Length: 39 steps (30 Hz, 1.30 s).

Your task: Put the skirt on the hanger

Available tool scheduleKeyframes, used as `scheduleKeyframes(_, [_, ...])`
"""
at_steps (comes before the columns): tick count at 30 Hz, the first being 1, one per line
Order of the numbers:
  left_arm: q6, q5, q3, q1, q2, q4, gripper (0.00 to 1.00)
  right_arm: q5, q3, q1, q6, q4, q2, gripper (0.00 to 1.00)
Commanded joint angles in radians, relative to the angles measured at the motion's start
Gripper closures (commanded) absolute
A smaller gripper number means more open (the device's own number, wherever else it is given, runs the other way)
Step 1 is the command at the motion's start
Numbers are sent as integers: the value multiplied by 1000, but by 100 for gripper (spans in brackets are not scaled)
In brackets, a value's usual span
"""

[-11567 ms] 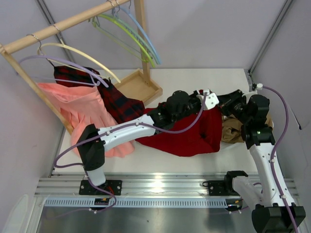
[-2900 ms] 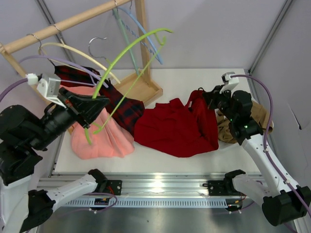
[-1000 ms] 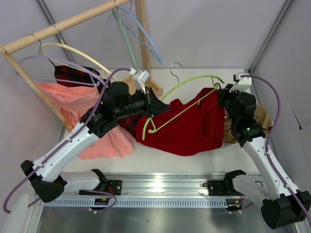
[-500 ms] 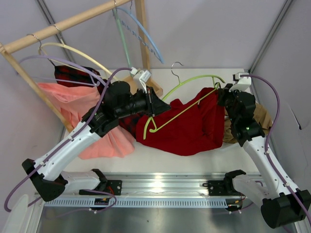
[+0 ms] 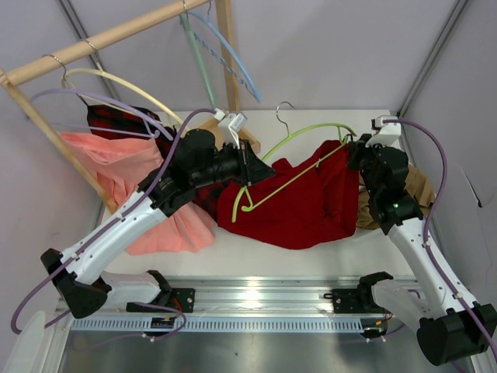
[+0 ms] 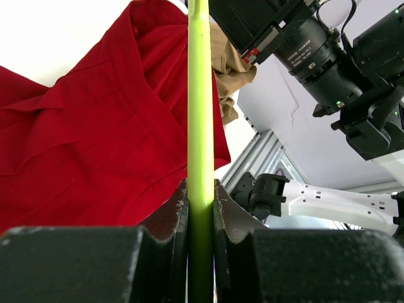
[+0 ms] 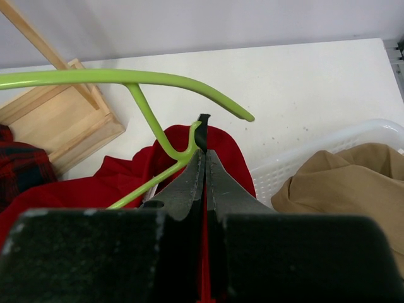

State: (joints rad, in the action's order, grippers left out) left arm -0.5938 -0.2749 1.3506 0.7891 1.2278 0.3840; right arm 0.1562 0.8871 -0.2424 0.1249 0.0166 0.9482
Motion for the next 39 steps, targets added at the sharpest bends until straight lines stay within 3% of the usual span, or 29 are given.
scheduleKeyframes(1, [-1,-44,19,6,-1,-66,100,6,59,8,-28,-96,-12,100])
scheduleKeyframes(11, [-6,-46,27,6,-5,-77,100,-9,69,8,-47,-84,8,100])
scheduleKeyframes(19, [3,-37,45,4,36,-142,100,-144,50,-18,-103,-78,-19,100])
scheduleKeyframes(28, [107,58,162,4,21,-122,100,-64,18,-21,-117,15,-65,100])
scheduleKeyframes(36, [167,170,156,4,-40,-180,100,0,41,18,-67,106,-48,100])
scheduleKeyframes(39, [177,198,125,2,-51,-240,100,-20,82,47,-28,150,-32,86])
